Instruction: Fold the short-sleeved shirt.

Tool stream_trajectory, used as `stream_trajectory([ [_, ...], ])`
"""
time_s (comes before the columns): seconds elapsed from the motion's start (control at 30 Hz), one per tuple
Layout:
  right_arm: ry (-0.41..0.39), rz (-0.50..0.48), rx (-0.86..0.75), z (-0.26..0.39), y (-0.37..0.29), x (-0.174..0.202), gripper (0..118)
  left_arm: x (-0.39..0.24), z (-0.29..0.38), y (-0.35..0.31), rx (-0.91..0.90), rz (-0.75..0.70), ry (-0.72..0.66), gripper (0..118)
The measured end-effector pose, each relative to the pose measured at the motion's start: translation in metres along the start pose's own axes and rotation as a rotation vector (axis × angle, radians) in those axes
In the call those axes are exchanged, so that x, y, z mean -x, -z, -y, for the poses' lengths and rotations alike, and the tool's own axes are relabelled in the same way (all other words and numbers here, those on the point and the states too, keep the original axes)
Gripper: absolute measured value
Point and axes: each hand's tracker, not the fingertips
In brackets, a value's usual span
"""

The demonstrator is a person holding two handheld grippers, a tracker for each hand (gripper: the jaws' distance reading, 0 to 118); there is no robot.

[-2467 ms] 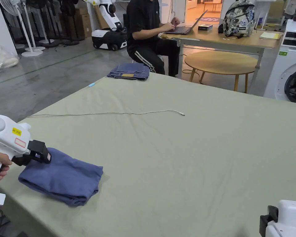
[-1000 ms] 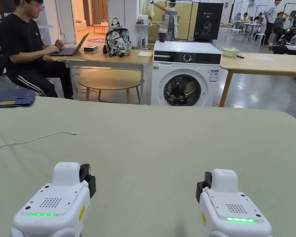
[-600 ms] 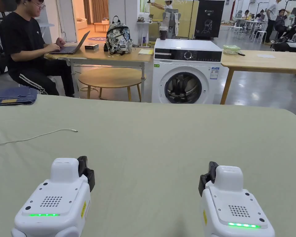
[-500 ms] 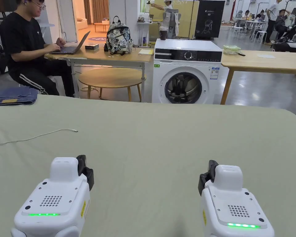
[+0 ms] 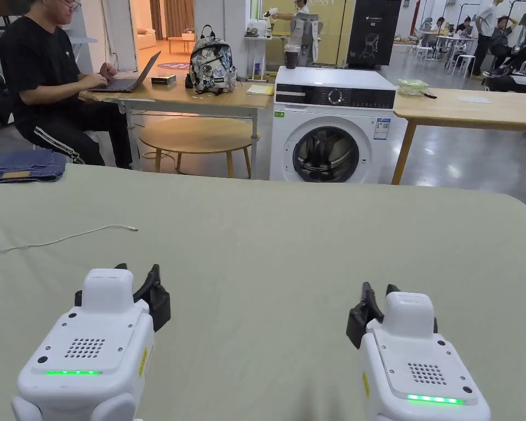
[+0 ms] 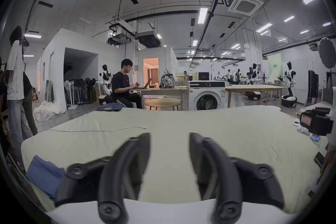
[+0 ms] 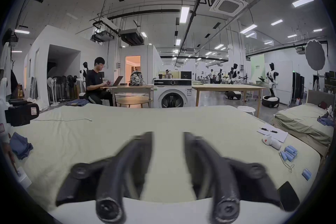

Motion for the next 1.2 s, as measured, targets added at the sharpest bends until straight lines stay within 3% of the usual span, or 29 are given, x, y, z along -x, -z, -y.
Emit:
stream_trajectory([
  [0.07, 0.004, 0.003, 0.006, 0.001, 0.001, 0.0, 84, 0.0, 0.001, 0.001, 0.0, -0.002, -0.004, 73],
  [0.1, 0.007, 0.008, 0.002, 0.001, 0.001, -0.001, 88, 0.0, 0.001, 0.001, -0.001, -0.007, -0.002, 77],
  [0.4, -0.014, 0.024, 0.011, -0.002, 0.007, -0.002, 92, 0.0, -0.003, 0.006, -0.008, 0.003, 0.002, 87],
  [0.77, 0.039, -0.081, 0.033, -0.002, 0.022, -0.013, 92, 0.007, -0.003, 0.011, 0.007, 0.0, -0.061, 87],
  [0.9, -0.002, 0.039, 0.039, -0.005, 0.026, -0.006, 92, 0.008, -0.005, 0.011, 0.006, 0.019, -0.064, 87],
  [1.2, 0.05, 0.027, 0.066, -0.011, 0.035, -0.007, 92, 0.004, -0.005, 0.016, 0.035, -0.006, -0.058, 87],
])
